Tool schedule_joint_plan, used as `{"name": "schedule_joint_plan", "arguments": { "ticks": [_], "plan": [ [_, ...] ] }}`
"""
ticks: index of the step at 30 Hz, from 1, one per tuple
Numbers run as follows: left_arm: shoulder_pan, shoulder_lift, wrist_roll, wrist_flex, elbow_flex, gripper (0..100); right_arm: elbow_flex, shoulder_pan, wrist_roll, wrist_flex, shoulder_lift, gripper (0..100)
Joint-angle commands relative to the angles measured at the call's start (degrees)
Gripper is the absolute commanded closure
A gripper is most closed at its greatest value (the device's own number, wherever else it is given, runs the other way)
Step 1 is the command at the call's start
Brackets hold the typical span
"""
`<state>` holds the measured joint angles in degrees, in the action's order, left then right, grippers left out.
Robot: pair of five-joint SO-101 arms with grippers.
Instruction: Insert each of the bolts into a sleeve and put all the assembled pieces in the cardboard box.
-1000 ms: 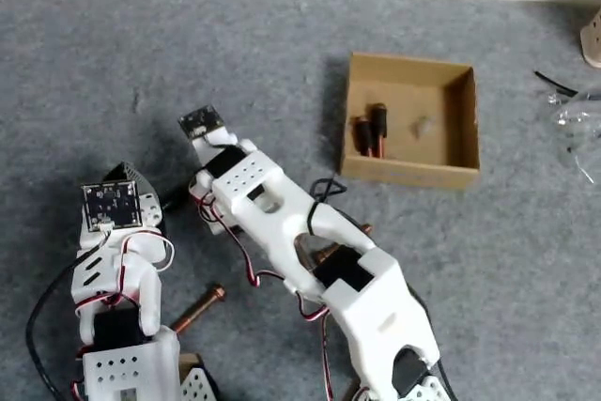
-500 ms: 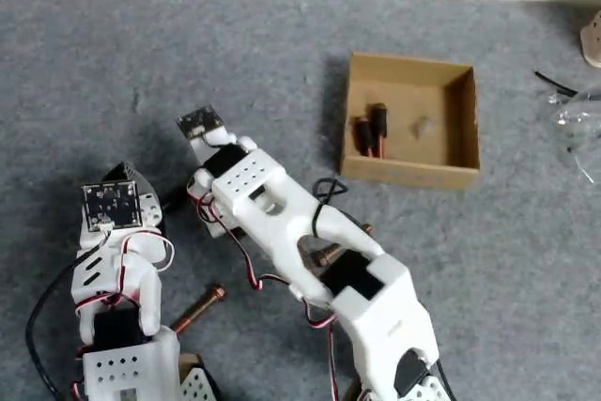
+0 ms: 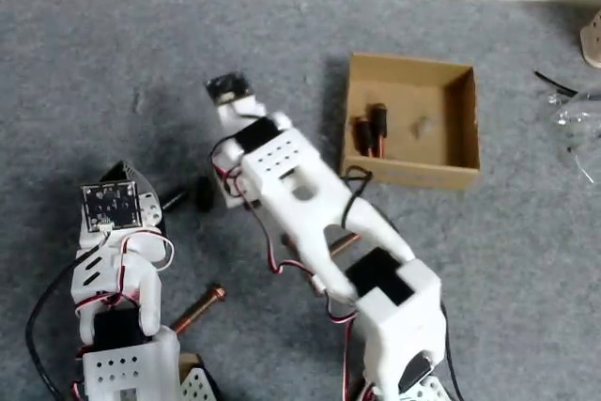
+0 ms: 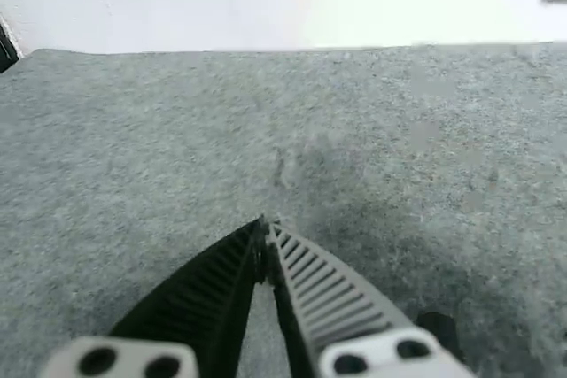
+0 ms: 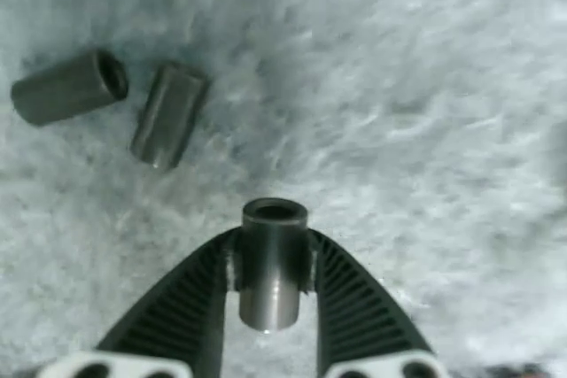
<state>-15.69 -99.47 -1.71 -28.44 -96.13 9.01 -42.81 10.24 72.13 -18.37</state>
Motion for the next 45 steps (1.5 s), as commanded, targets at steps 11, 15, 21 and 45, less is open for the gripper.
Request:
{"name": "schedule_joint_plan", "arguments": {
  "ticks": [11, 15, 21, 45],
  "plan": [
    [1.10, -0.40, 0.09, 1.49, -1.27, 99, -1.54, 17.01, 0.09, 6.37, 20.97, 99.4],
    [1.10, -0.40, 0.09, 1.49, -1.27, 99, -10.07, 18.24, -2.11, 4.26, 29.05, 99.4],
    [1.10, -0.40, 0.09, 1.49, -1.27, 99, -33.45, 18.33, -3.87, -6.73, 43.74, 99.4],
    [14.20, -0.31, -12.48, -0.97, -1.19, 99, -90.68, 33.98, -9.14, -21.14, 99.91, 99.4]
  ]
}}
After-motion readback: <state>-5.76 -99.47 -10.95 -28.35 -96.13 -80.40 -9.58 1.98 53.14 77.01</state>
